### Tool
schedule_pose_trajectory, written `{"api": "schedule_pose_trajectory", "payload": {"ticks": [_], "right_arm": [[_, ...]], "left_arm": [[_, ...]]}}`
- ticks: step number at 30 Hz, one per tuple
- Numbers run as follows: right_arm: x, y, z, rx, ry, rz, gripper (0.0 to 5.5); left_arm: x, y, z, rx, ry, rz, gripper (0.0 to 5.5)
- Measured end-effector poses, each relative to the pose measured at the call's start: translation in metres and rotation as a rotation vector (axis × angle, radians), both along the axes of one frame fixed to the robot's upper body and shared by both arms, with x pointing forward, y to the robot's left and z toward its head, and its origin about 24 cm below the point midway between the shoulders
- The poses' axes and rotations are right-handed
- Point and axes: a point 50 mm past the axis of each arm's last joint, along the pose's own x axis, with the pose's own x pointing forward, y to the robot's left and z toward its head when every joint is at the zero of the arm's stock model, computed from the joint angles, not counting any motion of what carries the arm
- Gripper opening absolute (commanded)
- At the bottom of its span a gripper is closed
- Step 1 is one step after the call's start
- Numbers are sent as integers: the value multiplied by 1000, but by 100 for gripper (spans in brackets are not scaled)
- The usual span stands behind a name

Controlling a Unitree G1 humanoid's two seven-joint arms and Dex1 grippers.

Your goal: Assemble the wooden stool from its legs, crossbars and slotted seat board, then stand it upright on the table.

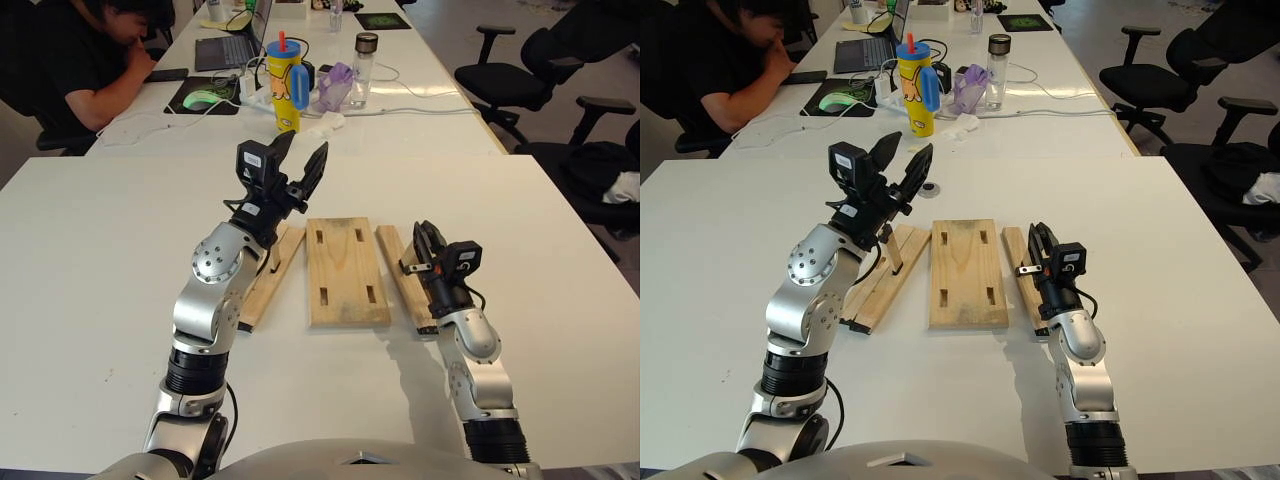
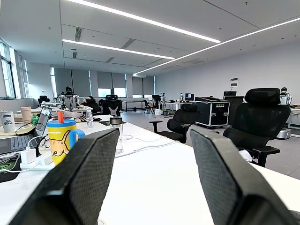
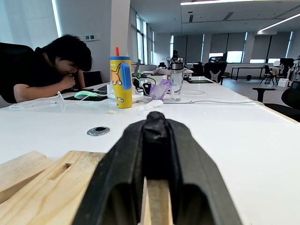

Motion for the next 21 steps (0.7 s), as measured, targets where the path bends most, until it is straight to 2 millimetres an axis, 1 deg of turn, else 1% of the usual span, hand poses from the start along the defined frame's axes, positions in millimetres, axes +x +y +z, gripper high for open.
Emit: {"api": "schedule_pose_trajectory", "payload": {"ticks": [4, 5, 7, 9, 10, 11, 15, 18, 21], "right_arm": [[0, 0, 0, -1, 0, 1, 46], [0, 0, 0, -1, 0, 1, 82], [0, 1, -1, 2, 23, 14, 107], [-7, 2, -17, 17, 130, 33, 136], [-9, 3, -22, 40, 166, 46, 152], [-9, 2, -20, 49, 167, 49, 169], [-2, 4, -2, 75, 119, 68, 172], [4, 3, 30, 77, 20, 72, 172], [12, 1, 58, 69, -42, 70, 172]], "left_arm": [[0, 0, 0, 0, 0, 0, 281], [0, 0, 0, 0, 0, 0, 281], [0, 0, 0, 0, -1, 1, 281], [0, 1, 0, -1, -2, 4, 281], [0, 2, 0, 0, -2, 8, 281], [0, 2, 0, 0, -4, 10, 281], [0, 2, 0, -2, -6, 10, 281], [-1, 3, -2, -4, -5, 16, 281], [-1, 3, -3, -3, -4, 22, 281]]}}
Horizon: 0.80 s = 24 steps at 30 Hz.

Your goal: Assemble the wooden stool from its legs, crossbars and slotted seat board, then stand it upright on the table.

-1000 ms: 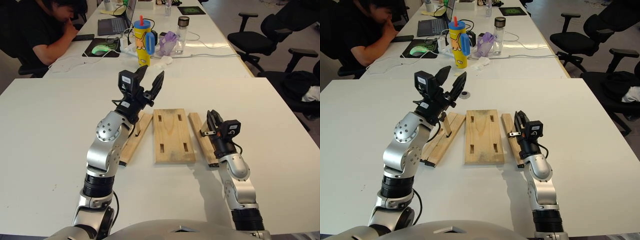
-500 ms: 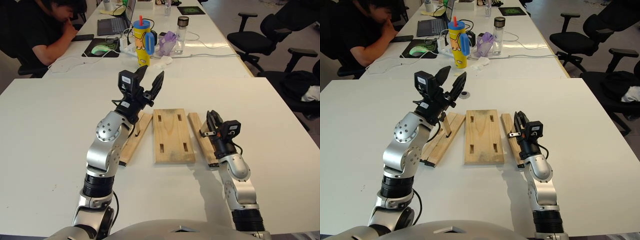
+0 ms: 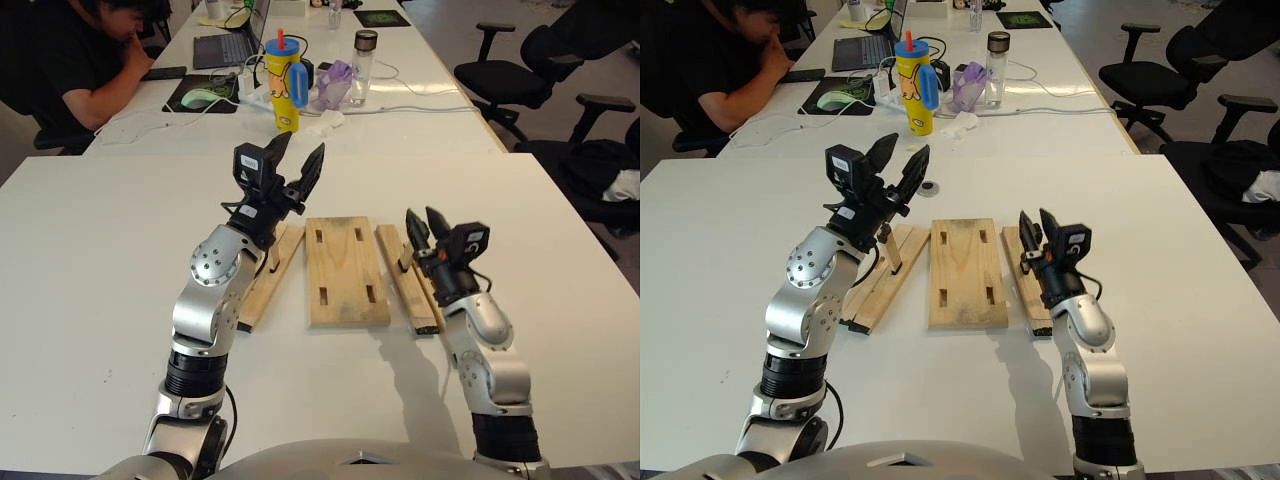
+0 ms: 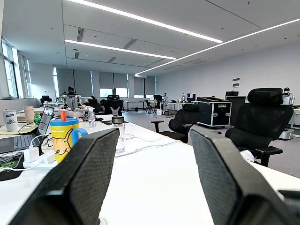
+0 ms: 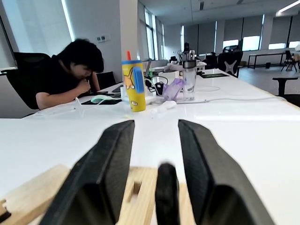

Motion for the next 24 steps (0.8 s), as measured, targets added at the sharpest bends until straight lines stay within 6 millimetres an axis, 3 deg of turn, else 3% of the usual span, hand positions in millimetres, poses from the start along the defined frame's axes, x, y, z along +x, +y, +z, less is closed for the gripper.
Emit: {"api": "schedule_pose_trajectory", "payload": {"ticks": [2, 4, 8, 10, 14, 16, 19, 24], "right_arm": [[3, 0, 14, -9, -34, -4, 172], [12, 0, 27, -8, -51, -2, 139], [35, 8, 78, -6, -187, 38, 83], [38, 12, 87, -6, -205, 49, 55], [43, 11, 82, -5, -157, 42, 1], [47, 11, 73, -10, -107, 37, 1], [43, 7, 8, -45, 175, 1, 1], [42, 9, 3, -36, 190, 5, 1]], "left_arm": [[0, 0, 0, 0, -1, 2, 281], [0, 1, -1, 1, -3, 13, 281], [0, 0, -1, -10, -5, 22, 281], [1, 0, -2, -13, -2, 26, 281], [2, 1, -3, -13, 0, 35, 281], [2, 0, -3, -15, 1, 34, 281], [2, 0, -3, -18, 3, 33, 281], [3, 0, -4, -17, 6, 31, 281]]}}
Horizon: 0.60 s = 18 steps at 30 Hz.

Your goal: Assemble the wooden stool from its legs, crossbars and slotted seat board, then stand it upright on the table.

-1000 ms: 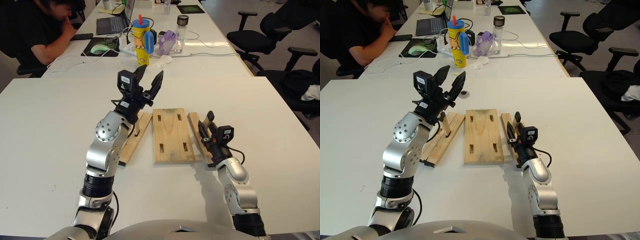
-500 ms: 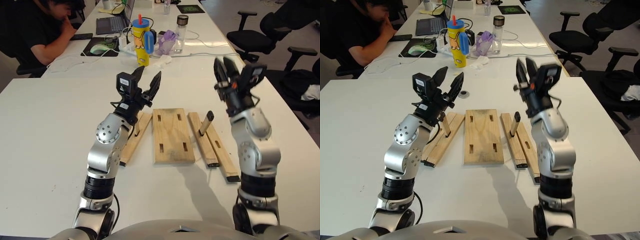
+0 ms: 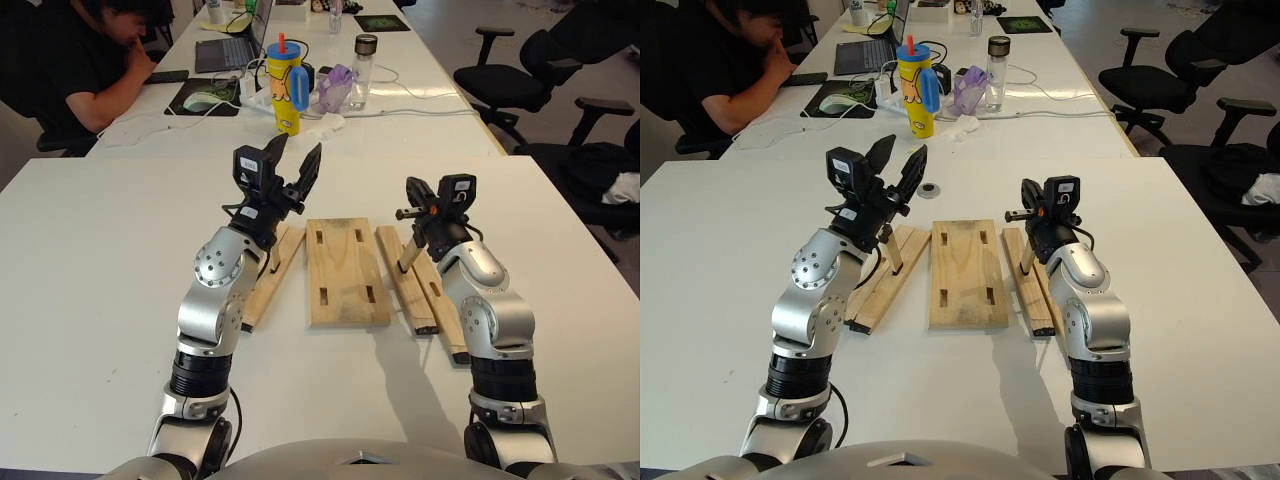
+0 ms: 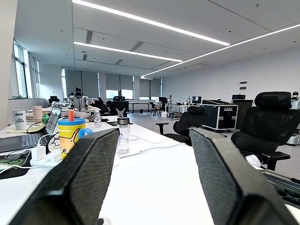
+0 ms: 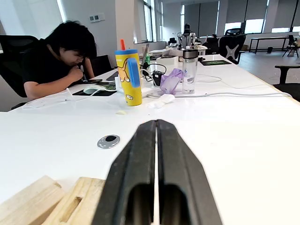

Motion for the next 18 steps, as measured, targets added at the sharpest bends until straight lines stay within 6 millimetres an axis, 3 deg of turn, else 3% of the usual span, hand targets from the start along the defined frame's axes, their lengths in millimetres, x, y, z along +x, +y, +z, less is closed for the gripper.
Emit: {"api": "schedule_pose_trajectory", "payload": {"ticks": [7, 13, 18], "right_arm": [[8, -5, 11, 5, -64, -22, 1], [2, -3, 67, 30, -336, -16, 1], [-4, 0, 67, -18, -349, -23, 1]], "left_arm": [[2, 1, 1, 0, -4, 5, 281], [3, 3, 3, 23, -21, 34, 281], [-3, 31, 34, 100, -146, 195, 281]]}}
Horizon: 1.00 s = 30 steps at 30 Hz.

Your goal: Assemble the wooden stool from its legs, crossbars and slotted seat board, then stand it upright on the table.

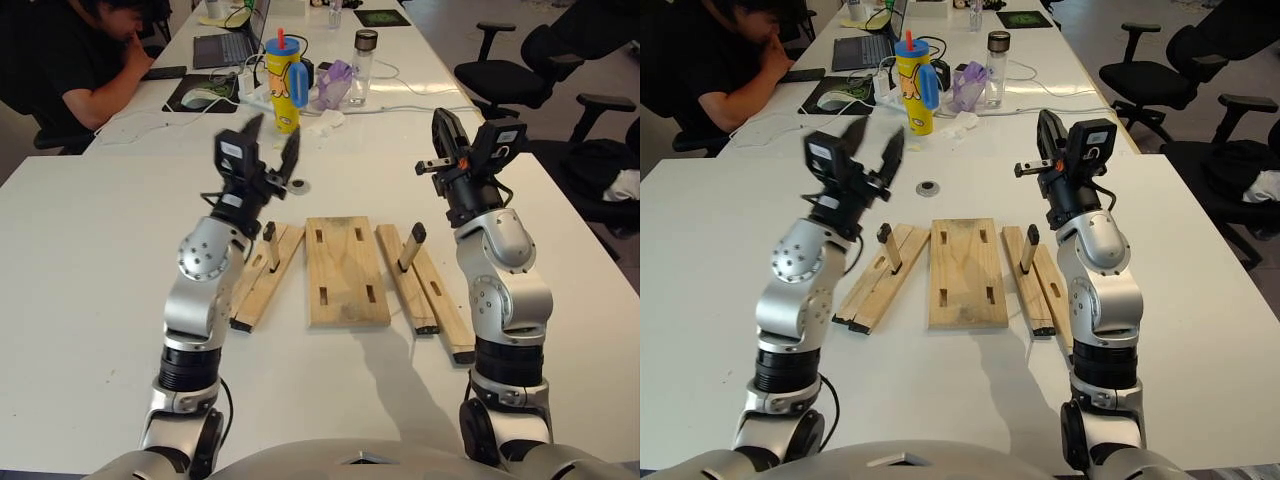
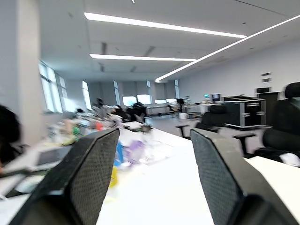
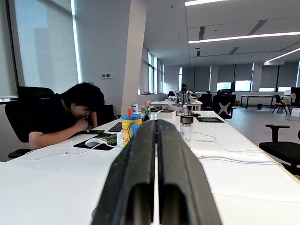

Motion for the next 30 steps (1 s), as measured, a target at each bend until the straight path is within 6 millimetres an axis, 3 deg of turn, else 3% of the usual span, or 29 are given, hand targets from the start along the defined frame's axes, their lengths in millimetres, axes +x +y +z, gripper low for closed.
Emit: {"api": "schedule_pose_trajectory", "payload": {"ticks": [4, 10, 17, 23, 30], "right_arm": [[-11, -1, -15, -35, 51, -32, 0], [-25, 0, -25, -32, 79, -57, 0], [-35, 4, -28, 5, 82, -25, 0], [-54, 3, -62, -34, 196, 25, 0], [-70, 14, -101, -92, 339, 139, 0]], "left_arm": [[-23, 22, 8, -7, -8, 43, 325], [-52, 27, -40, 22, 236, -41, 414], [-64, 18, -78, 86, 417, -82, 414], [-53, 19, -104, 121, 517, -3, 327], [-46, 15, -111, 149, 533, -3, 219]]}}
